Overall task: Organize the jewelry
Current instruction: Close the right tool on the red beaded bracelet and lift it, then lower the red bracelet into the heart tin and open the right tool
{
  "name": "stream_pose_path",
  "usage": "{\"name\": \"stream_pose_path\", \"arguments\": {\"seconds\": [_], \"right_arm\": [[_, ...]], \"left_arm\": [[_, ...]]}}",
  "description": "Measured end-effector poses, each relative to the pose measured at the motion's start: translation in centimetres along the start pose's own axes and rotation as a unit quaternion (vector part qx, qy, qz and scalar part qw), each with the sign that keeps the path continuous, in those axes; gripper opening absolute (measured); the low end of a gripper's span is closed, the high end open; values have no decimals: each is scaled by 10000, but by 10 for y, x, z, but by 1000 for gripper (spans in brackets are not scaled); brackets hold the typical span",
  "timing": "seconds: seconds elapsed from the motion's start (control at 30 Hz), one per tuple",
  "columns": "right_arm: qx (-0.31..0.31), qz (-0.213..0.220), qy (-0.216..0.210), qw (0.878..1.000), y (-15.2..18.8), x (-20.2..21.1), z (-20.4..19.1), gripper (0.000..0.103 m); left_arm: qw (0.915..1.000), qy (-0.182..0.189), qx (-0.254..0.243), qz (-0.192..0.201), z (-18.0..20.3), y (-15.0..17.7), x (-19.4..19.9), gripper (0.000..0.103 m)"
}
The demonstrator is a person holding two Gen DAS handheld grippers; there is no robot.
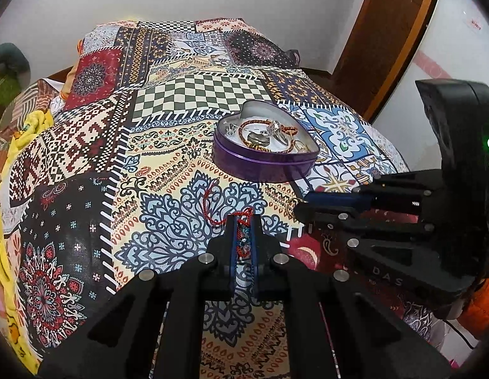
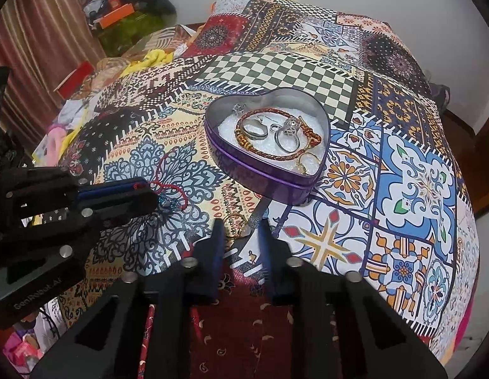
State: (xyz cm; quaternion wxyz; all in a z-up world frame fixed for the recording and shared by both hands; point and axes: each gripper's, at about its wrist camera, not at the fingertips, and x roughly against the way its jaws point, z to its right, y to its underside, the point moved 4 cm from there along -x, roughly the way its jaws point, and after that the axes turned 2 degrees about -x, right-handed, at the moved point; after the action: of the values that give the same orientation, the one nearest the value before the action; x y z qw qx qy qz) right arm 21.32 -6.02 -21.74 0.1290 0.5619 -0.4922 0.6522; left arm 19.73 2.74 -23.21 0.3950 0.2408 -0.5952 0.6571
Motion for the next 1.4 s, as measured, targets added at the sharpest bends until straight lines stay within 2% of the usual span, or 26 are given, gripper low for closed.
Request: {"name": "stream_pose_path", "arguments": {"seconds": [0.43, 0.57, 0.6, 0.7, 1.0, 1.07, 1.1, 1.4], "right_arm": [[-190, 268, 63, 9994, -4, 18, 9, 7], [-125, 101, -13, 9999, -5, 18, 7, 7], [-131, 49, -47, 9999, -5, 17, 6, 8], [-169, 15, 16, 9999, -7, 13, 7, 21], [-35, -104, 48, 9999, -5, -4, 6, 22], [58, -116, 58, 9999, -5, -5, 3, 18], [72, -129, 68, 9999, -5, -5, 2, 8], [-21, 129, 83, 9999, -7, 7, 6, 6]], "left_arm": [[9993, -77, -19, 359, 2, -18, 24, 6], [9991, -84, -23, 404, 2, -19, 28, 6], [9992, -78, -23, 397, 3, -19, 29, 6], [9993, -84, -34, 363, 3, -17, 28, 6], [9993, -109, 37, 365, -4, -15, 28, 6], [9992, -109, 56, 380, -5, -16, 28, 6], [9991, -119, 52, 393, -5, -17, 29, 6], [9980, -119, -16, 625, -1, -34, 41, 6]]}}
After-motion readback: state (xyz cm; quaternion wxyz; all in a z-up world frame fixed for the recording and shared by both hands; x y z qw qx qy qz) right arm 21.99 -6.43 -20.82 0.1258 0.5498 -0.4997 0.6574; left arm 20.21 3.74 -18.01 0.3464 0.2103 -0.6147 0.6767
